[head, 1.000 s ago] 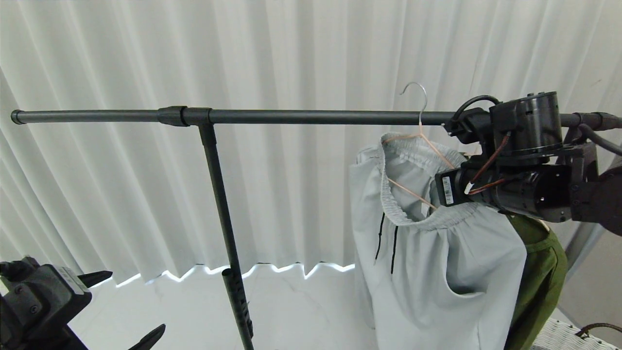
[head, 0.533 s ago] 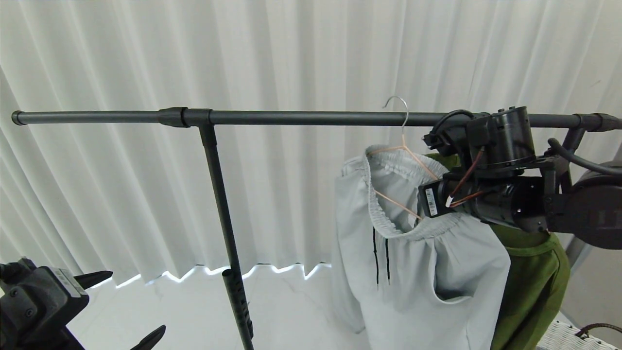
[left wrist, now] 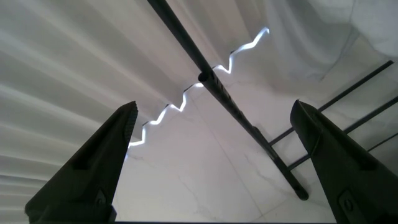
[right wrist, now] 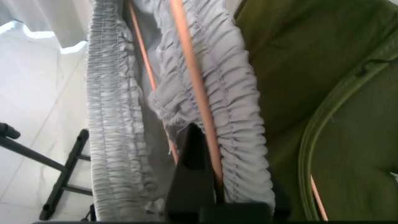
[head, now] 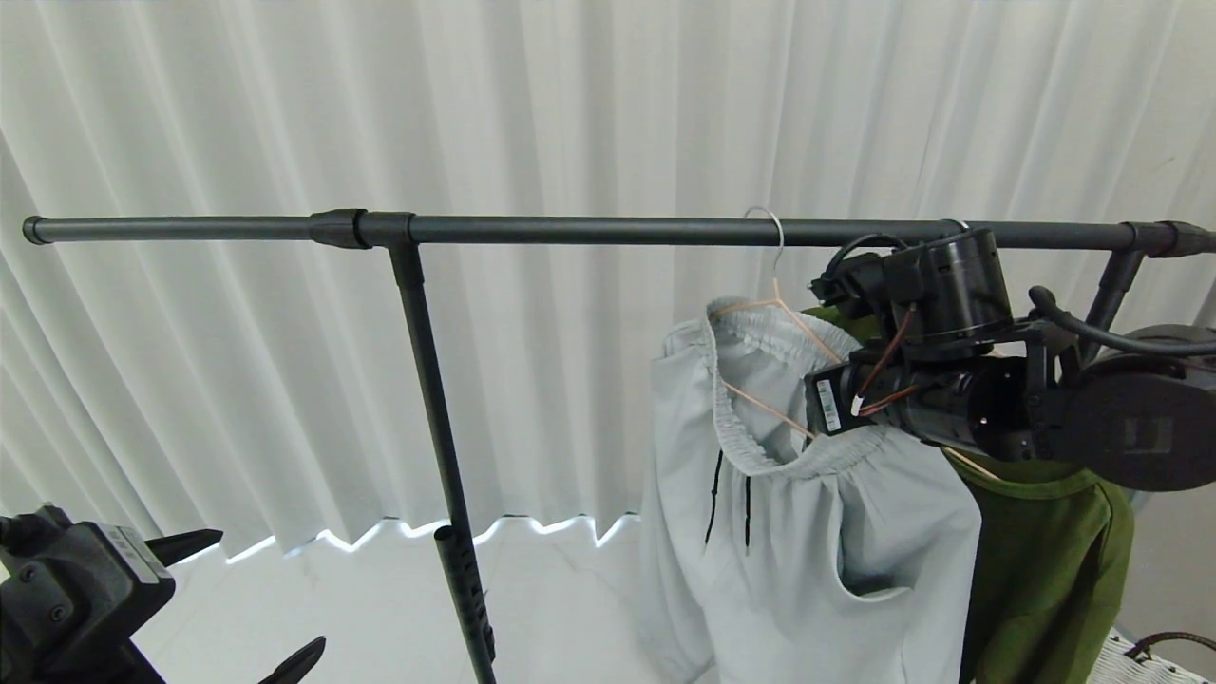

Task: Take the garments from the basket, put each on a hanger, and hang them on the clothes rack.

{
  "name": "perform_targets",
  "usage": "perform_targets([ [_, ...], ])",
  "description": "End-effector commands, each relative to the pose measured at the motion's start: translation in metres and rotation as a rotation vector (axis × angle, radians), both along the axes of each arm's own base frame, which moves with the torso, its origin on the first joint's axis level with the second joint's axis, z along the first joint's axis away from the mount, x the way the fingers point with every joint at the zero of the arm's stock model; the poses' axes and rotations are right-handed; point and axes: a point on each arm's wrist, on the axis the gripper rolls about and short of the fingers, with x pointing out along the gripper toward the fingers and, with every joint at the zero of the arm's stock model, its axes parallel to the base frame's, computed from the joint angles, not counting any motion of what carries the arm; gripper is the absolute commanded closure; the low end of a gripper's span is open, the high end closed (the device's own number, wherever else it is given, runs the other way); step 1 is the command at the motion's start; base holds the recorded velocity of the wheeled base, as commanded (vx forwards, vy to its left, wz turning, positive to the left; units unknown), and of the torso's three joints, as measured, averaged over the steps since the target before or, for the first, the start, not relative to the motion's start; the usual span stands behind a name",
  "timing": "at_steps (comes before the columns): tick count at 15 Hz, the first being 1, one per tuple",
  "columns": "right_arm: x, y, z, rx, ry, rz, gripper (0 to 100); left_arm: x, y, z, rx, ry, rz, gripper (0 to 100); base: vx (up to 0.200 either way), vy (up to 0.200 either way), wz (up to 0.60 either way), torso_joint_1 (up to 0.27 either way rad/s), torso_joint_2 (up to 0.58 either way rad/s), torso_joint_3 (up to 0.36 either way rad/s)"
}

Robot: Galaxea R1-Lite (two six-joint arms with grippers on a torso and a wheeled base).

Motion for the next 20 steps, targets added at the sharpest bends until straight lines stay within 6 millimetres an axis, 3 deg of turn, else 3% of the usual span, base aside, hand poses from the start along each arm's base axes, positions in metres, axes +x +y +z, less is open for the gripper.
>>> perform_targets([
  [1,-0.001,-0.001,0.002,0.006,-0.003,-0.002,0,0.0,0.0,0.0,-0.001,0.0,0.0,0,0.0,0.0,0.0,0.0,0.0,0.0],
  [5,-0.024,-0.017,0.032,0.096,-0.07,-0.011,0,0.0,0.004,-0.003,-0.03,0.017,0.062,0,0.0,0.0,0.0,0.0,0.0,0.0],
  [9,-0.073,-0.053,0.071,0.188,-0.184,0.009,0,0.0,0.018,-0.006,-0.046,0.026,0.228,0,0.0,0.0,0.0,0.0,0.0,0.0],
  [12,-0.107,-0.082,0.083,0.236,-0.241,0.02,0,-0.002,0.026,-0.005,-0.051,0.013,0.315,0,-0.2,0.0,0.0,0.01,0.0,0.001],
  [17,-0.159,-0.164,0.042,0.009,-0.272,-0.204,0,-0.033,0.032,-0.018,-0.056,-0.073,0.471,0,-0.2,0.0,0.0,-0.004,0.0,0.003],
  [20,-0.201,-0.192,0.006,-0.056,-0.238,-0.361,0,-0.057,0.03,-0.033,-0.045,-0.153,0.561,0,-0.2,0.0,0.0,0.005,0.0,0.007],
])
